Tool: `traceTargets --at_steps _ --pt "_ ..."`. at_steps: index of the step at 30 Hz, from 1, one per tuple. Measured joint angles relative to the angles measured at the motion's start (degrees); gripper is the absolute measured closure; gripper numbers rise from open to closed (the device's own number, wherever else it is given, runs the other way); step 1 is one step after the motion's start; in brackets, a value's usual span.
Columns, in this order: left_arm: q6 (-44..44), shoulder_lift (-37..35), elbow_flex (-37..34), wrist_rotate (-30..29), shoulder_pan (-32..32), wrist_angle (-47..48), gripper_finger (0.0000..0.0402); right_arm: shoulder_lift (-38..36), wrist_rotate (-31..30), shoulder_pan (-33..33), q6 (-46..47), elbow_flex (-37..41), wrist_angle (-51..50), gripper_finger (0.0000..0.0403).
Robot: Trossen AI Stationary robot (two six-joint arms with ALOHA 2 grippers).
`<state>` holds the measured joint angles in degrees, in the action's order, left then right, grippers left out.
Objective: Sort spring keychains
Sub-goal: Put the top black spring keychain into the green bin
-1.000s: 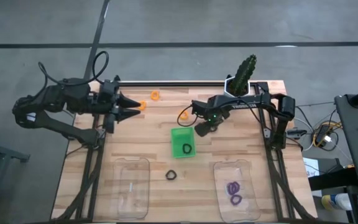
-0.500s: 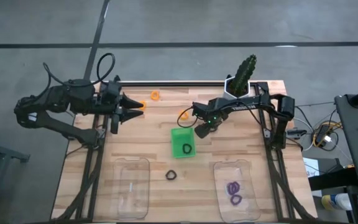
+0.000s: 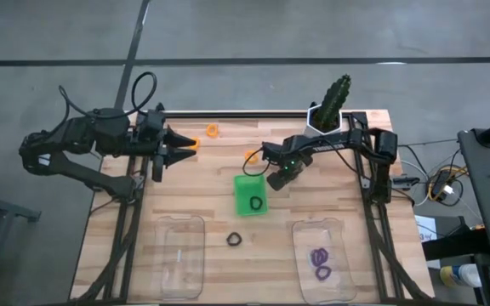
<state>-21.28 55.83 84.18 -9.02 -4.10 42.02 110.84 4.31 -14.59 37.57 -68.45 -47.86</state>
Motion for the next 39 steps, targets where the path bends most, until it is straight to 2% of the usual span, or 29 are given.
traceTargets --at_steps 2,6,15,19,27,39 --pt "0.0 0.0 0.0 -0.1 0.0 0.0 0.0257 0.0 0.0 0.0 0.6 0.0 0.2 0.0375" --pt "0.2 -0.1 0.0 -0.1 0.0 0.0 0.0257 -0.3 0.2 -0.1 2.2 -0.5 -0.2 0.0388" --pt "0.3 -0.3 0.0 -0.1 0.0 0.0 0.0257 -5.2 0.2 2.6 5.4 -6.8 0.3 0.0393" --pt "1.7 -0.4 0.0 0.0 0.0 0.1 0.0257 -6.5 0.3 5.5 8.7 -11.8 0.3 0.0393" --pt "2.0 -0.4 0.0 0.0 0.0 0.1 0.0257 -5.7 -1.4 13.0 6.6 -22.0 4.1 0.0394" --pt "-0.8 -0.2 0.0 0.2 0.0 0.5 0.0257 0.4 -4.2 15.8 6.0 -20.6 5.8 0.0391"
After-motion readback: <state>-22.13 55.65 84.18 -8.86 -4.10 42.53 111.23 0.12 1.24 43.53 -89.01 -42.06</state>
